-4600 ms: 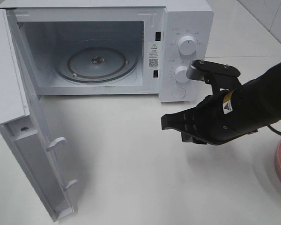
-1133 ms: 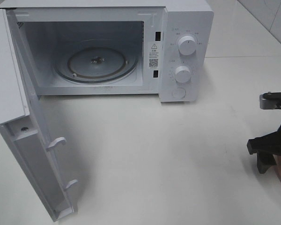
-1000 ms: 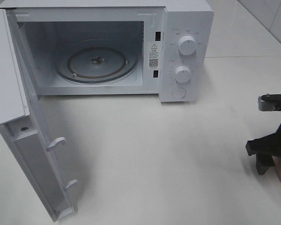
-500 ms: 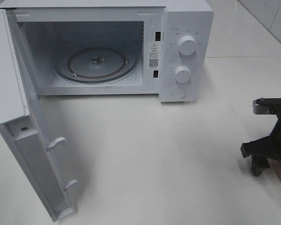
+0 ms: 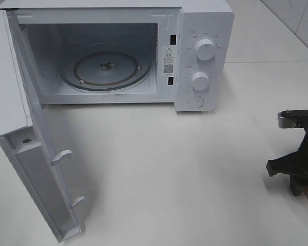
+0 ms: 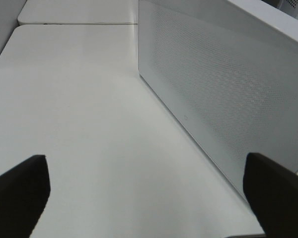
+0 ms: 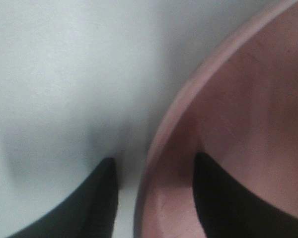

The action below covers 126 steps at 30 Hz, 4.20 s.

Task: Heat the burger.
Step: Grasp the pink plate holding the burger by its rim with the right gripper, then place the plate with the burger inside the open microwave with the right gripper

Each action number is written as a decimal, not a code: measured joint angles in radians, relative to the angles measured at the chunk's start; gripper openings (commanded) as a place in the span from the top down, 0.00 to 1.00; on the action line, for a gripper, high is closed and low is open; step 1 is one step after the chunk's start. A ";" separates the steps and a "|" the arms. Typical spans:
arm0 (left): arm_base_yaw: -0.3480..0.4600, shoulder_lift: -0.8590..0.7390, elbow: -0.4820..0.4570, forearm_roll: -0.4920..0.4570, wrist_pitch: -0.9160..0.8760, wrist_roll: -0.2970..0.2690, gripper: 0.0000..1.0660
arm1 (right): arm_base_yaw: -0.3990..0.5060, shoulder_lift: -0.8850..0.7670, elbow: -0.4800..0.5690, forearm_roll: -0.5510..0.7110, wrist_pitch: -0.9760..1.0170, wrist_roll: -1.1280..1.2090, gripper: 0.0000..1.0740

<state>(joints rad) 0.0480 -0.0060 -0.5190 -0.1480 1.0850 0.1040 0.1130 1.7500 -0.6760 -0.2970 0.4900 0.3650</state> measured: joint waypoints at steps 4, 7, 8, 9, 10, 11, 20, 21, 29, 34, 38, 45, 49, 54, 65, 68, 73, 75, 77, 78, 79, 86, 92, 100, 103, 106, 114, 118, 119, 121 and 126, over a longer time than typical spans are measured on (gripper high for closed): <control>0.000 0.000 0.000 0.000 0.000 0.000 0.08 | 0.000 0.001 -0.001 -0.018 0.008 0.000 0.90; 0.000 0.000 0.000 0.000 0.000 0.000 0.08 | 0.001 -0.003 -0.003 -0.021 0.014 0.000 1.00; 0.000 0.000 0.000 0.000 0.000 0.000 0.08 | 0.001 -0.004 -0.003 -0.026 0.018 0.000 1.00; 0.000 0.000 0.000 0.000 0.000 0.000 0.08 | 0.001 -0.004 -0.003 -0.029 0.023 0.000 1.00; 0.000 0.000 0.000 0.000 0.000 0.000 0.08 | 0.001 -0.004 -0.003 -0.029 0.023 0.000 1.00; 0.000 0.000 0.000 0.000 0.000 0.000 0.08 | 0.001 -0.004 -0.003 -0.029 0.023 0.000 1.00; 0.000 0.000 0.000 0.000 0.000 0.000 0.08 | 0.027 -0.011 -0.003 -0.034 0.055 0.007 1.00; 0.000 0.000 0.000 0.000 0.000 0.000 0.08 | 0.046 -0.016 -0.003 -0.044 0.072 0.021 1.00; 0.000 0.000 0.000 0.000 0.000 0.000 0.08 | 0.119 -0.044 -0.002 -0.113 0.116 0.120 1.00; 0.000 0.000 0.000 0.000 0.000 0.000 0.08 | 0.159 -0.061 0.001 -0.180 0.158 0.198 1.00; 0.000 0.000 0.000 0.000 0.000 0.000 0.08 | 0.186 -0.066 0.001 -0.206 0.175 0.230 1.00; 0.000 0.000 0.000 0.000 0.000 0.000 0.08 | 0.254 -0.086 0.001 -0.245 0.217 0.290 1.00; 0.000 0.000 0.000 0.000 0.000 0.000 0.08 | 0.278 -0.113 0.001 -0.282 0.248 0.318 1.00; 0.000 0.000 0.000 0.000 0.000 0.000 0.08 | 0.310 -0.155 0.001 -0.300 0.282 0.333 1.00; 0.000 0.000 0.000 0.000 0.000 0.000 0.08 | 0.408 -0.231 0.025 -0.303 0.313 0.345 1.00; 0.000 0.000 0.000 0.000 0.000 0.000 0.08 | 0.435 -0.246 0.025 -0.303 0.328 0.347 1.00; 0.000 0.000 0.000 0.000 0.000 0.000 0.08 | 0.486 -0.278 0.040 -0.303 0.345 0.347 1.00; 0.000 0.000 0.000 0.000 0.000 0.000 0.08 | 0.495 -0.284 0.049 -0.303 0.345 0.347 1.00; 0.000 0.000 0.000 0.000 0.000 0.000 0.08 | 0.536 -0.310 0.087 -0.303 0.348 0.347 1.00; 0.000 0.000 0.000 0.000 0.000 0.000 0.08 | 0.536 -0.310 0.087 -0.303 0.348 0.347 1.00; 0.000 0.000 0.000 0.000 0.000 0.000 0.08 | 0.545 -0.317 0.098 -0.303 0.350 0.348 1.00; 0.000 0.000 0.000 0.000 -0.001 0.000 0.08 | 0.628 -0.359 0.130 -0.297 0.379 0.350 1.00; 0.000 0.000 0.000 0.000 -0.001 0.000 0.08 | 0.732 -0.395 0.130 -0.298 0.410 0.350 1.00; 0.000 0.000 0.000 0.000 -0.001 0.000 0.08 | 0.841 -0.402 0.130 -0.312 0.446 0.350 1.00; 0.000 0.000 0.000 0.000 -0.001 0.000 0.08 | 0.876 -0.402 0.130 -0.318 0.465 0.350 1.00; 0.000 0.000 0.000 0.000 -0.001 0.000 0.08 | 0.898 -0.402 0.130 -0.323 0.472 0.350 1.00; 0.000 0.000 0.000 0.000 -0.001 0.000 0.08 | 0.997 -0.402 0.130 -0.354 0.477 0.350 1.00; 0.000 0.000 0.000 0.000 -0.001 0.000 0.08 | 1.054 -0.402 0.130 -0.384 0.477 0.346 1.00; 0.000 0.000 0.000 0.000 -0.001 0.000 0.08 | 1.054 -0.402 0.130 -0.384 0.477 0.346 1.00; 0.000 0.000 0.000 0.000 -0.001 0.000 0.08 | 1.075 -0.402 0.130 -0.395 0.475 0.325 1.00; 0.000 0.000 0.000 0.000 -0.001 0.000 0.08 | 1.075 -0.402 0.130 -0.396 0.470 0.277 1.00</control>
<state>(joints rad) 0.0480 -0.0060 -0.5190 -0.1480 1.0840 0.1040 1.1880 1.3480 -0.5460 -0.6930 0.9600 0.6420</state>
